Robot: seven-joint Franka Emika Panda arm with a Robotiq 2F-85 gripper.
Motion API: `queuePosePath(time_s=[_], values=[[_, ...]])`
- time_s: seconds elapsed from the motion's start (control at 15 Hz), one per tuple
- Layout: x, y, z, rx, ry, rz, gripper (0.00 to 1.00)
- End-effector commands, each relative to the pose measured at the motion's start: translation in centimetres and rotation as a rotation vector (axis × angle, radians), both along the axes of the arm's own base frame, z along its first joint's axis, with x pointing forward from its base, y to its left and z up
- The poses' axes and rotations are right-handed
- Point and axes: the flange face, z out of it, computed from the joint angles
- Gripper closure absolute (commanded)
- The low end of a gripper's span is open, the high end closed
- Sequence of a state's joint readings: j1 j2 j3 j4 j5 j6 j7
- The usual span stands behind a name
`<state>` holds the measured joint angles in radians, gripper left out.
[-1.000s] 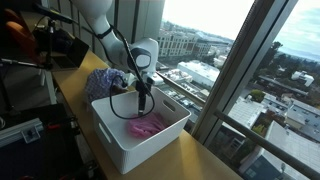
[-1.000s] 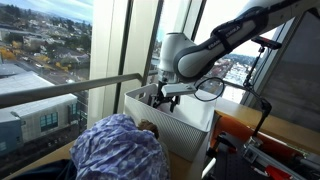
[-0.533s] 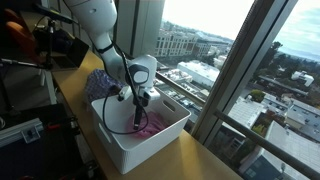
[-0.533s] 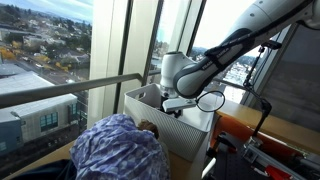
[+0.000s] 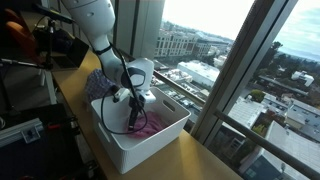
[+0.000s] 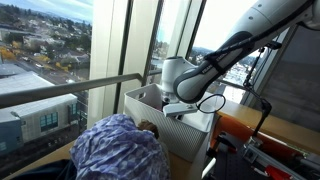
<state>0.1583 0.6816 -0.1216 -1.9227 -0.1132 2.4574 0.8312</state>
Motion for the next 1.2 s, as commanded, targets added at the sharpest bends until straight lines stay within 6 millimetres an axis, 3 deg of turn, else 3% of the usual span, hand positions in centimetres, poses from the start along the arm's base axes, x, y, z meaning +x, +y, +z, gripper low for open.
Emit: queuePosePath(time_s=[0.0,0.13,0.27,0.4,0.6,0.87,1.13], values=[[-0.9,-0.9,1.5,0.029,-0.007,-0.041,0.73],[-1.1,-1.6,2.8,0.045,-0.014,-0.065,0.88],[-1.0,-2.5,5.4,0.054,-0.033,-0.094,0.99],[-0.4,-3.3,10.3,0.061,-0.082,-0.114,1.0],[1.7,-2.5,17.4,0.057,-0.205,-0.088,0.97],[3.9,2.1,27.6,0.05,-0.361,0.032,0.97],[4.9,8.9,37.1,0.03,-0.487,0.19,0.97]])
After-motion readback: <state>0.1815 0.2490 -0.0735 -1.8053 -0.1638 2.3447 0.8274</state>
